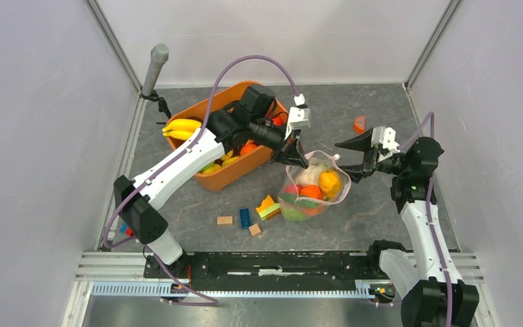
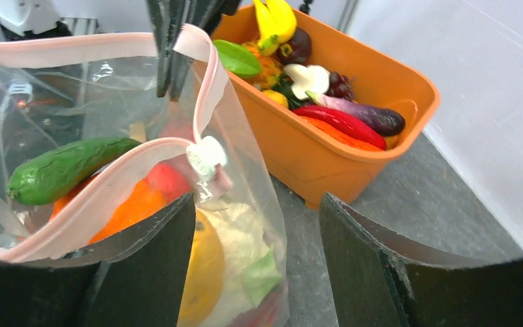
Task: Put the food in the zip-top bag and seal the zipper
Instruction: Adjust the zipper food storage bag at the center of the board.
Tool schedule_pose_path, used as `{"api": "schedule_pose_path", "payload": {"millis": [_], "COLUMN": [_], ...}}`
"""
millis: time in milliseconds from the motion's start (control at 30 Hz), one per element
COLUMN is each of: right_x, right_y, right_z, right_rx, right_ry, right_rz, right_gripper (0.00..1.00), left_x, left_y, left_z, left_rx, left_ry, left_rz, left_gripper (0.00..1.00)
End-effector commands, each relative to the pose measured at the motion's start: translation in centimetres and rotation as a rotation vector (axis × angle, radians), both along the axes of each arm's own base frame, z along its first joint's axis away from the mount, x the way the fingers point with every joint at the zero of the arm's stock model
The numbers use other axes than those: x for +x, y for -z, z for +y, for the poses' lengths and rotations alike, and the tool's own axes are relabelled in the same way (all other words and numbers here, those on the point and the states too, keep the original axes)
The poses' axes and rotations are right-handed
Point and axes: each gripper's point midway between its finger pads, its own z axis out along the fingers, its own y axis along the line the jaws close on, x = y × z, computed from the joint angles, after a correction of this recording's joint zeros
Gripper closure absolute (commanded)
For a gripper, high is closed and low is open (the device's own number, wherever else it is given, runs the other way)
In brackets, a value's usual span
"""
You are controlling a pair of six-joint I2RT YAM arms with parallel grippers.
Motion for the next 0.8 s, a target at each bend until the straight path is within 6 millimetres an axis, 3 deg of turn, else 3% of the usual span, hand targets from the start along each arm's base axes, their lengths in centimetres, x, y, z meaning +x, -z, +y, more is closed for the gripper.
{"api": "schedule_pose_path", "payload": {"millis": [0, 233, 400, 500, 567, 600, 667, 767], "right_x": [-2.4, -3.4, -4.2, -5.0, -5.5, -5.6, -5.7, -5.5], "right_y": [-1.2, -1.2, -1.2, -1.8, -2.3, -2.4, -2.6, -2.5], "right_z": [0.6, 0.7, 0.8, 0.9, 1.1, 1.1, 1.2, 1.1], "right_rx": [-0.048, -0.043, -0.047, -0.053, -0.057, -0.057, -0.058, -0.056], "right_ry": [-0.15, -0.17, -0.172, -0.177, -0.183, -0.185, -0.185, -0.185], "right_rz": [-0.094, -0.052, -0.06, -0.081, -0.099, -0.101, -0.105, -0.093], "right_gripper": [0.29, 0.45, 0.68, 0.7, 0.7, 0.66, 0.49, 0.43], "left_x": [-1.9, -2.9, -3.0, -3.0, -3.1, -3.2, -3.4, -3.9], "left_y": [-5.0, -6.3, -6.0, -5.7, -5.7, -5.6, -5.6, -5.7], "left_z": [0.0, 0.1, 0.2, 0.1, 0.1, 0.0, 0.0, 0.1], "left_rx": [-0.147, -0.176, -0.173, -0.171, -0.174, -0.176, -0.181, -0.192], "left_ry": [0.145, 0.192, 0.198, 0.207, 0.218, 0.225, 0.244, 0.277], "left_rz": [-0.051, -0.021, -0.008, 0.003, 0.011, 0.017, 0.034, 0.062], "left_gripper": [0.98, 0.98, 0.98, 0.98, 0.98, 0.98, 0.98, 0.98]}}
